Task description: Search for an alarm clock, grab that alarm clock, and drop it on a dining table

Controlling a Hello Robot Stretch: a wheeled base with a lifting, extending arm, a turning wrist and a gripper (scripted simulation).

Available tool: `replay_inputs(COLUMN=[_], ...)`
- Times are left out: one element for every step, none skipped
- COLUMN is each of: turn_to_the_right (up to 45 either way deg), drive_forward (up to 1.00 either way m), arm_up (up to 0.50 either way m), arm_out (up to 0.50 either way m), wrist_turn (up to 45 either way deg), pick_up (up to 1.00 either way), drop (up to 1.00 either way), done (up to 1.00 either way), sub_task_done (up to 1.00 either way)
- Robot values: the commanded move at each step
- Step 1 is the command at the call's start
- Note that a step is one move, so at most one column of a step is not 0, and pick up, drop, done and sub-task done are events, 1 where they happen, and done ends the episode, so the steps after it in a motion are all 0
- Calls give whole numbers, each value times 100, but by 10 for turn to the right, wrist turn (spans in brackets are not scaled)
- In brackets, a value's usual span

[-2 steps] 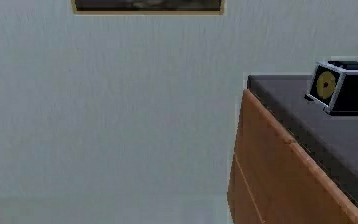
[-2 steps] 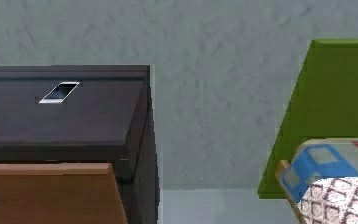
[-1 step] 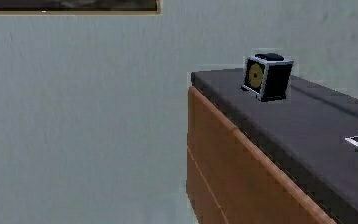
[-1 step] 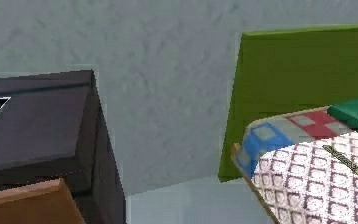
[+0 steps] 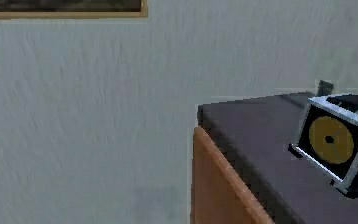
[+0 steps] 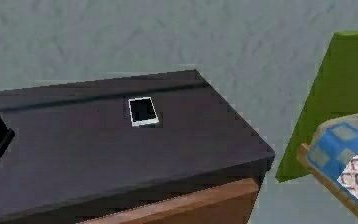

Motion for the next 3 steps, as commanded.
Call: replay_inputs(turn_to_the_right=[-420, 0, 0], drive_forward=[0, 0, 0], arm_up=[0, 50, 38], arm_out=[0, 0, 0], wrist_turn=[0, 0, 0], pick_up=[0, 0, 0], drop=[0, 0, 0], done=[0, 0, 0], sub_task_done=[0, 0, 0])
